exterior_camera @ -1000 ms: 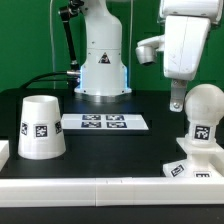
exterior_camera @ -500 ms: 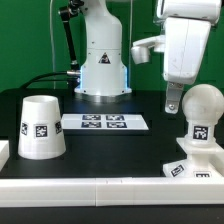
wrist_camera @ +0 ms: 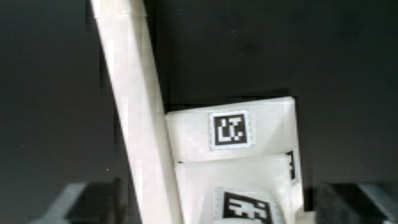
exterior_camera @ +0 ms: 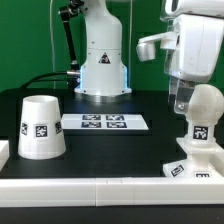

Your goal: Assemble lamp

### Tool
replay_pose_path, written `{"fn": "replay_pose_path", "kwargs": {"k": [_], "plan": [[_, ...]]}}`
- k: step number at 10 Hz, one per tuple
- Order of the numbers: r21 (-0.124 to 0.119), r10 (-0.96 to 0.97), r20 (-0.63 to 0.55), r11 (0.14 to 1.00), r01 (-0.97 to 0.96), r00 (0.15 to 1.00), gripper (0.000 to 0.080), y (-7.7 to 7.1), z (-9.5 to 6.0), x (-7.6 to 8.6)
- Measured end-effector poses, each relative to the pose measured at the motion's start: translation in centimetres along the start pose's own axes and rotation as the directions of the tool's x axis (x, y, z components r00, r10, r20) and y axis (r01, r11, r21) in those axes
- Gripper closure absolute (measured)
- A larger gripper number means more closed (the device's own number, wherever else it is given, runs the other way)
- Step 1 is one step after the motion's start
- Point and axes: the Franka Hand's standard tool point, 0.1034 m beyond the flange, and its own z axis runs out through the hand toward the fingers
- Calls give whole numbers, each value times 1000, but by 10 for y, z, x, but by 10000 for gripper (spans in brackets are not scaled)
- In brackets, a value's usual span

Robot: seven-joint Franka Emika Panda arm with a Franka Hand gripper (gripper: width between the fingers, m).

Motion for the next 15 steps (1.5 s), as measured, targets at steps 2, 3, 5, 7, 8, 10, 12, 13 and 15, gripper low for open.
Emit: {"fn": "replay_pose_path", "kwargs": {"k": [2,3,5,7,8,10,12,13,15], "plan": [[-3,8,-2,1000,-8,1000,118,1,-2,3],[-3,16,-5,1000,-16,1000,103,0,-2,7],[2,26,-13,1000,-26,1000,101,-5,-1,19],[11,23,-20,1000,-23,1000,101,-12,2,31],[12,29,-22,1000,-29,999,101,-13,2,34],[13,36,-23,999,-36,999,101,-13,2,36],[15,46,-21,999,-45,999,101,-12,2,36],[16,49,-21,999,-49,999,101,-11,2,35],[18,57,-19,998,-57,998,222,-10,4,30]]}}
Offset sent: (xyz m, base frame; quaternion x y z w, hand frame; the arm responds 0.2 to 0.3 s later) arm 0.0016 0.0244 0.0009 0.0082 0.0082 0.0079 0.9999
